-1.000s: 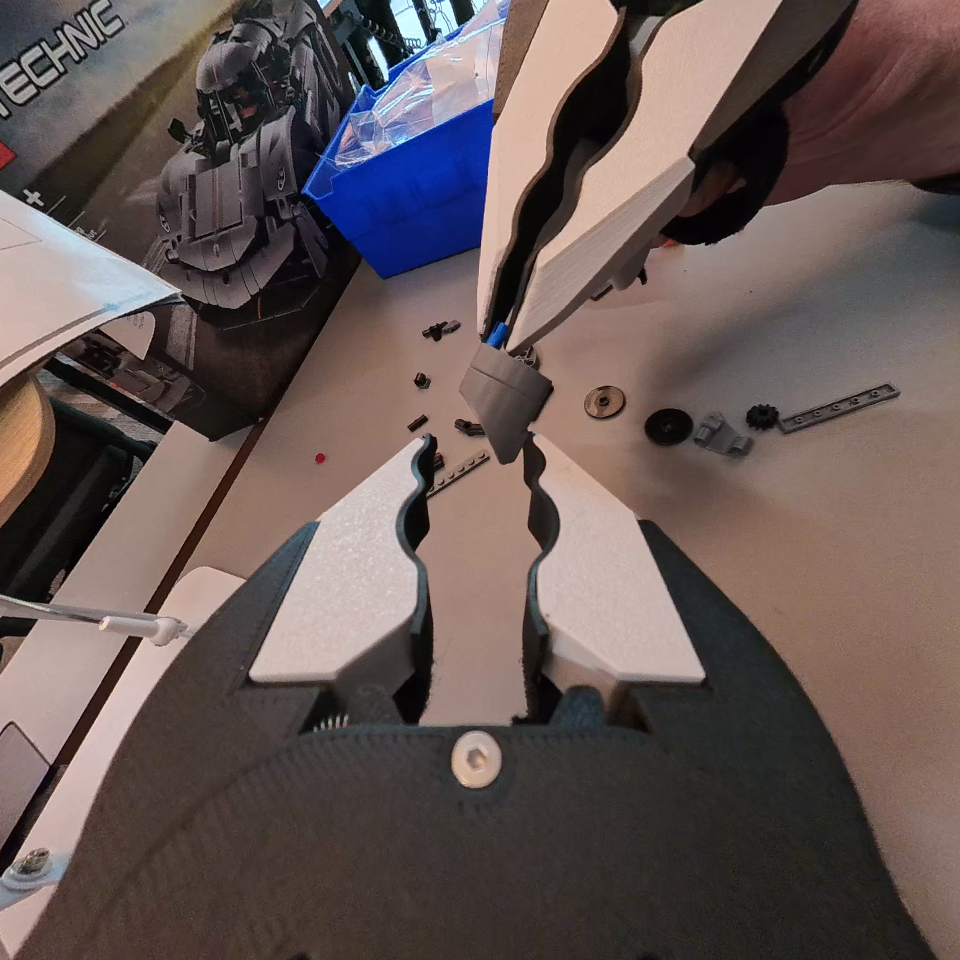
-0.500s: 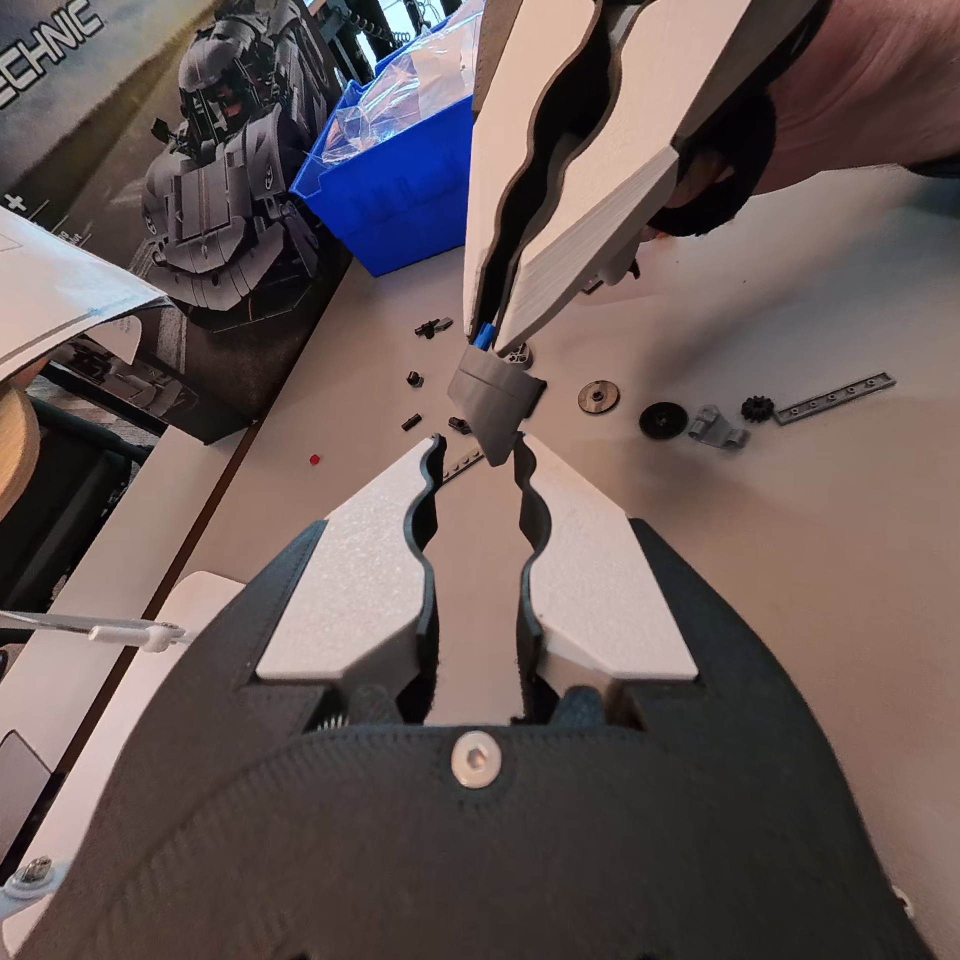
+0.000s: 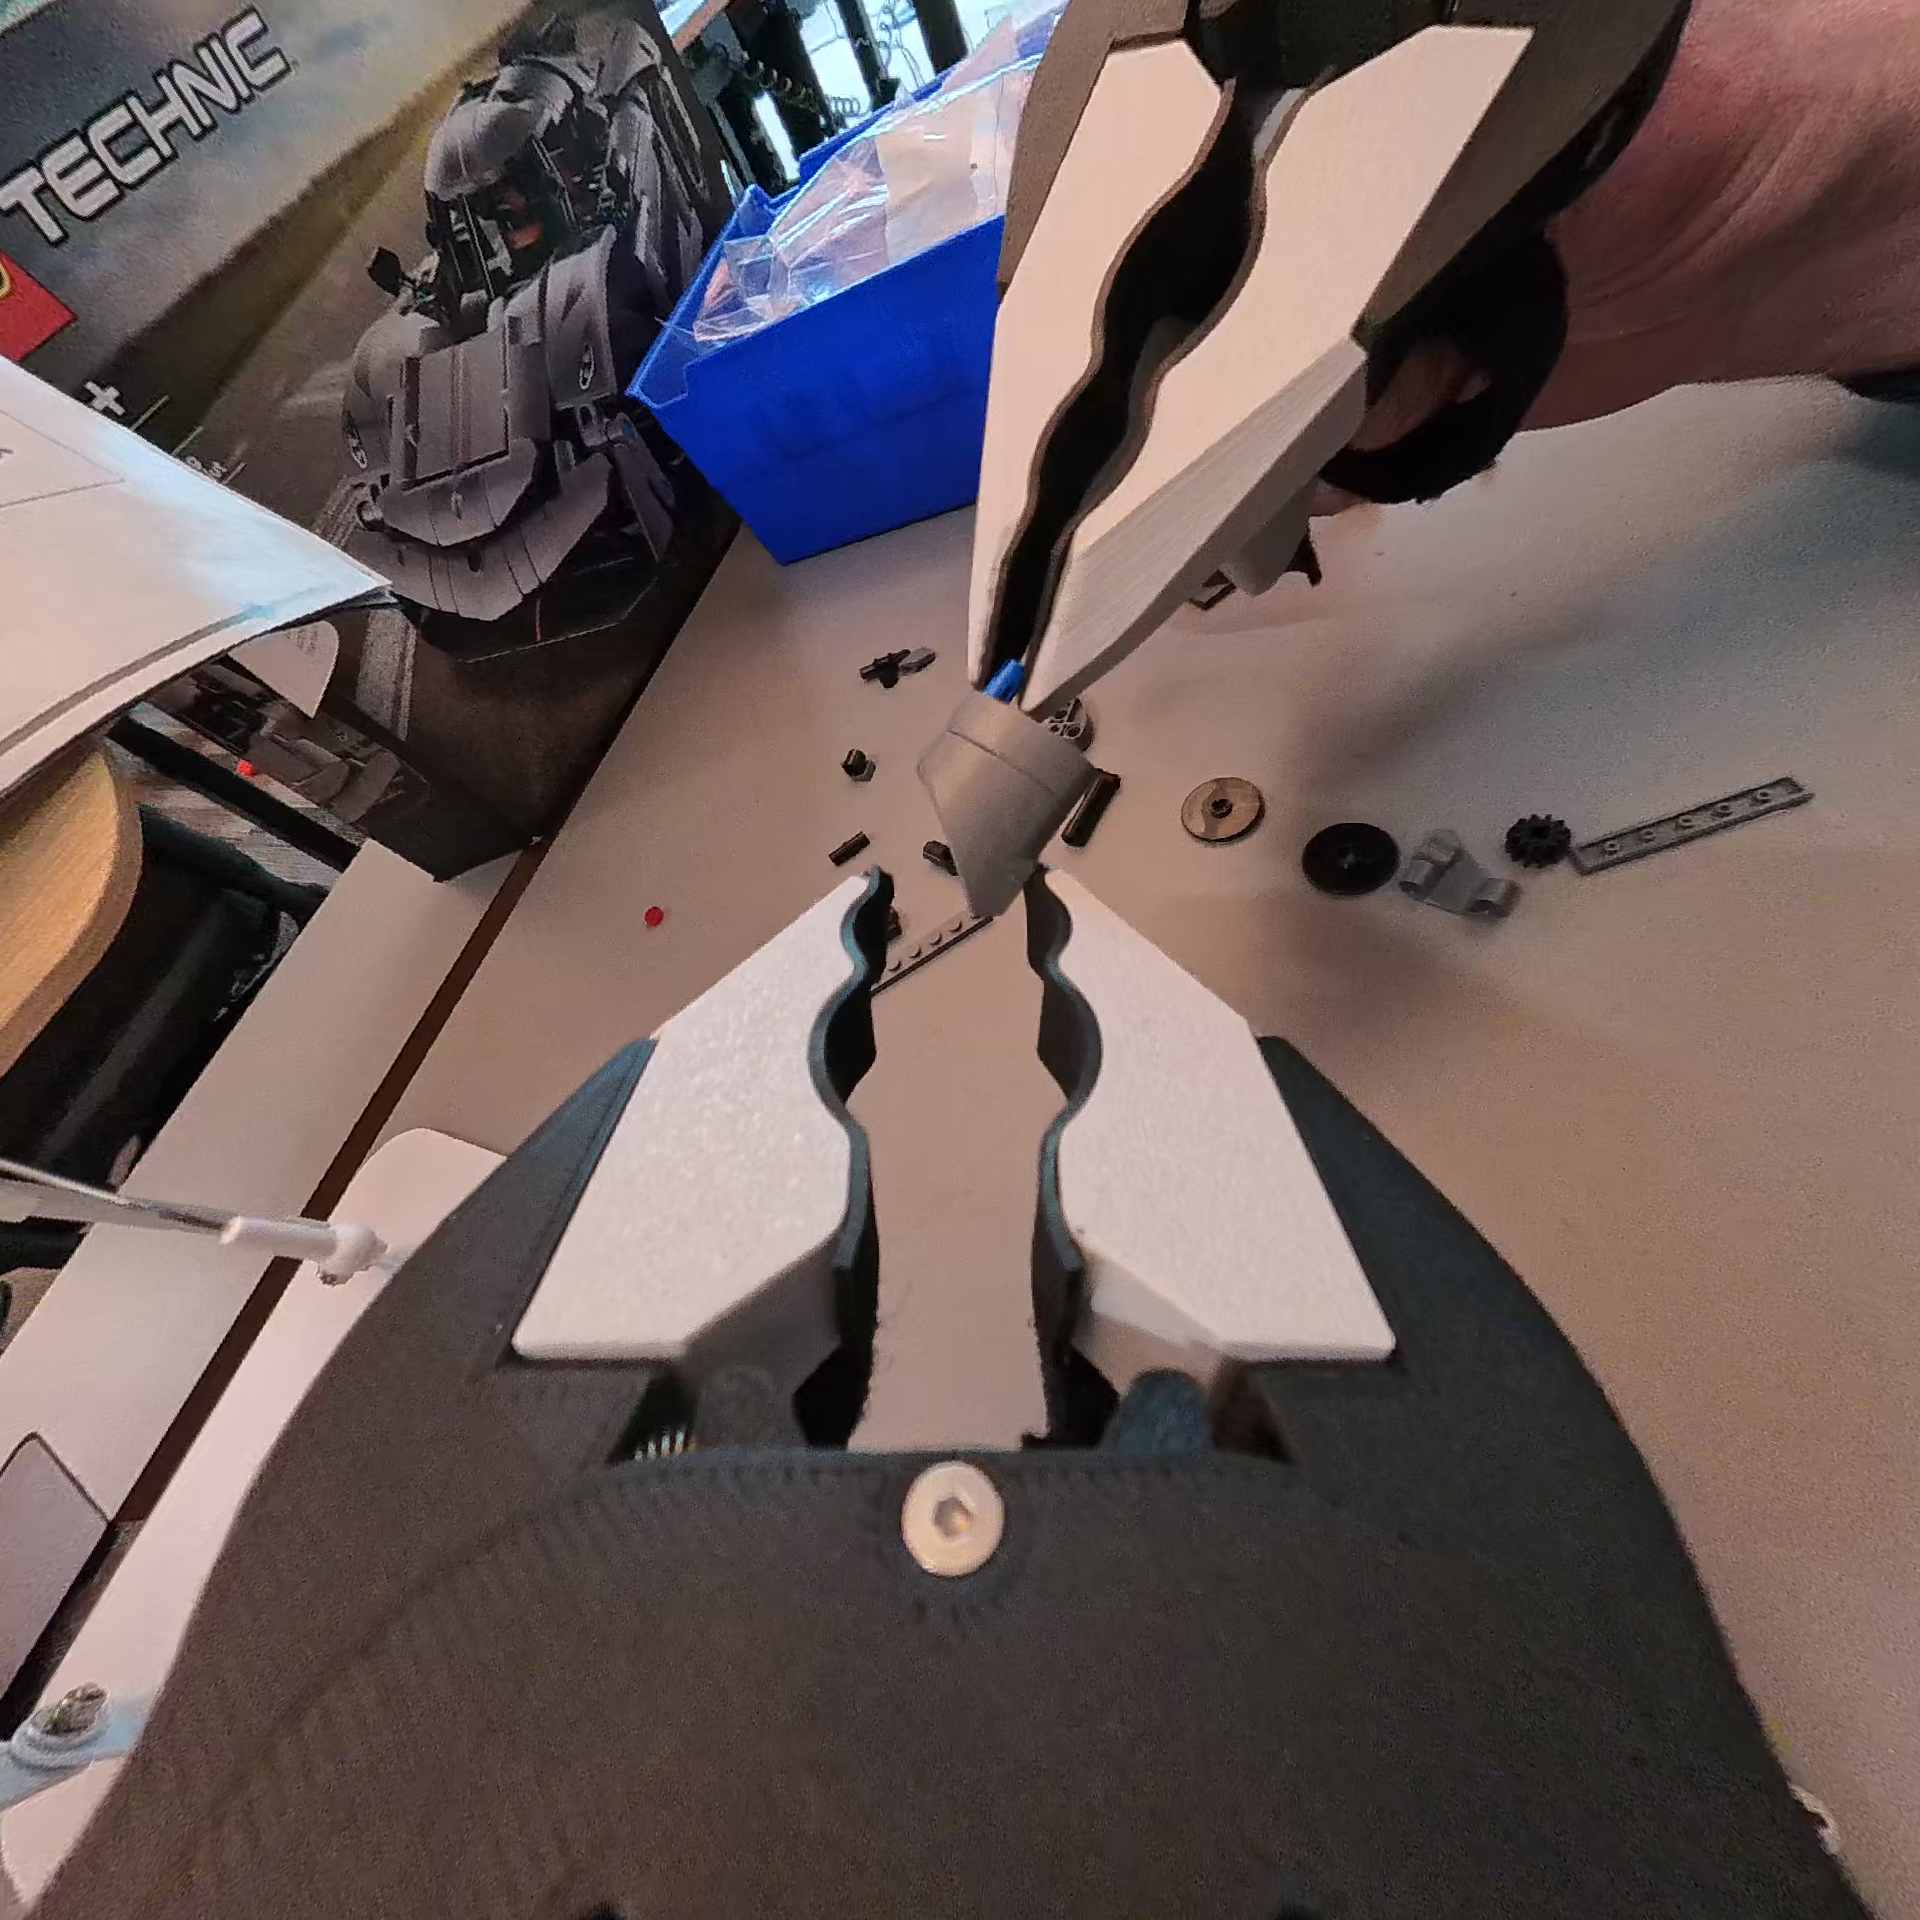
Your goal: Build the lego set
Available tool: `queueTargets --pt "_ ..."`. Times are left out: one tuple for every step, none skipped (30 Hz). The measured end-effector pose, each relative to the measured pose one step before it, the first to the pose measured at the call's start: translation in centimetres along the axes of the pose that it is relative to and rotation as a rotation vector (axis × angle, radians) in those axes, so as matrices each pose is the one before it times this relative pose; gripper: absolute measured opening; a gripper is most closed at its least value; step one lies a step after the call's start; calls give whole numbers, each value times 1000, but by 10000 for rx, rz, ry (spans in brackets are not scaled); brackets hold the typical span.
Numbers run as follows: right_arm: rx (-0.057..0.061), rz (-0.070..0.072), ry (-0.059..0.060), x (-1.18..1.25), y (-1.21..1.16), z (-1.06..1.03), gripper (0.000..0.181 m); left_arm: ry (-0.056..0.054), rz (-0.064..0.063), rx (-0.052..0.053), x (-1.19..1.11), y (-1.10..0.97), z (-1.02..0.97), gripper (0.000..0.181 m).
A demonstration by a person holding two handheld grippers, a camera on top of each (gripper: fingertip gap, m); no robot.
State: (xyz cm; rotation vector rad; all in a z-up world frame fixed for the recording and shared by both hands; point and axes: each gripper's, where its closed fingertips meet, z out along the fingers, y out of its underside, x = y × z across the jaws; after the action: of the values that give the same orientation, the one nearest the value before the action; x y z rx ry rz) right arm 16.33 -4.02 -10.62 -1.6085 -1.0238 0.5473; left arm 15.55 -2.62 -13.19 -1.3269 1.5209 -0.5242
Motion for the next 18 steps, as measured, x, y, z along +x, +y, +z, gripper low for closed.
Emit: queueTargets --pt "6 58 -40 -20 21 17 3 26 31 -21 72 46 45 25" --pt "17 64 -53 -43 -10 5 3 24 12 -13 54 34 30 26" --pt "11 69 -52 -37 -1 5 3 -22 27 -1 -9 7 21 27" --pt "7 78 -56 -40 3 7 3 -34 55 -3 -13 -26 -16 28" --pt "17 88 -70 -68 -3 16 3 -16 73 -5 23 -41 -30 28" --pt "33 81 -72 -68 -23 14 3 -22 84 -14 44 -27 -28 29" --pt "19 55 -50 -44 -3 26 3 -29 93 -19 37 -34 -17 28" --pt "-14 15 -13 -10 33 19 3 -31 87 -39 36 -6 -8 28" --pt "-22 -12 1 -5 47 30 3 -24 80 -62 38 45 22 28" --pt "-10 -9 -15 -44 12 23 3 -21 86 -55 53 58 39 27" --pt "-6 -1 -17 -39 9 23 3 -9 66 -23 60 21 45 26" --pt "-14 -1 -5 -1 31 22 3 13 21 -11 58 19 47 25" --pt "-16 1 -5 -5 38 8 3 22 -14 -17 45 37 54 24" --pt "-10 5 -3 9 22 6 3 21 -13 -20 33 50 46 23" --pt "-6 1 2 19 16 9 3 11 -13 -20 15 67 44 22" --pt "-13 -3 2 6 43 13 3 31 -19 -17 36 70 41 21" --pt "-22 -2 3 19 42 22 3 26 -19 -22 30 53 35 21" --pt "-21 -7 0 1 51 15 3 21 -3 -12 32 50 23 21"
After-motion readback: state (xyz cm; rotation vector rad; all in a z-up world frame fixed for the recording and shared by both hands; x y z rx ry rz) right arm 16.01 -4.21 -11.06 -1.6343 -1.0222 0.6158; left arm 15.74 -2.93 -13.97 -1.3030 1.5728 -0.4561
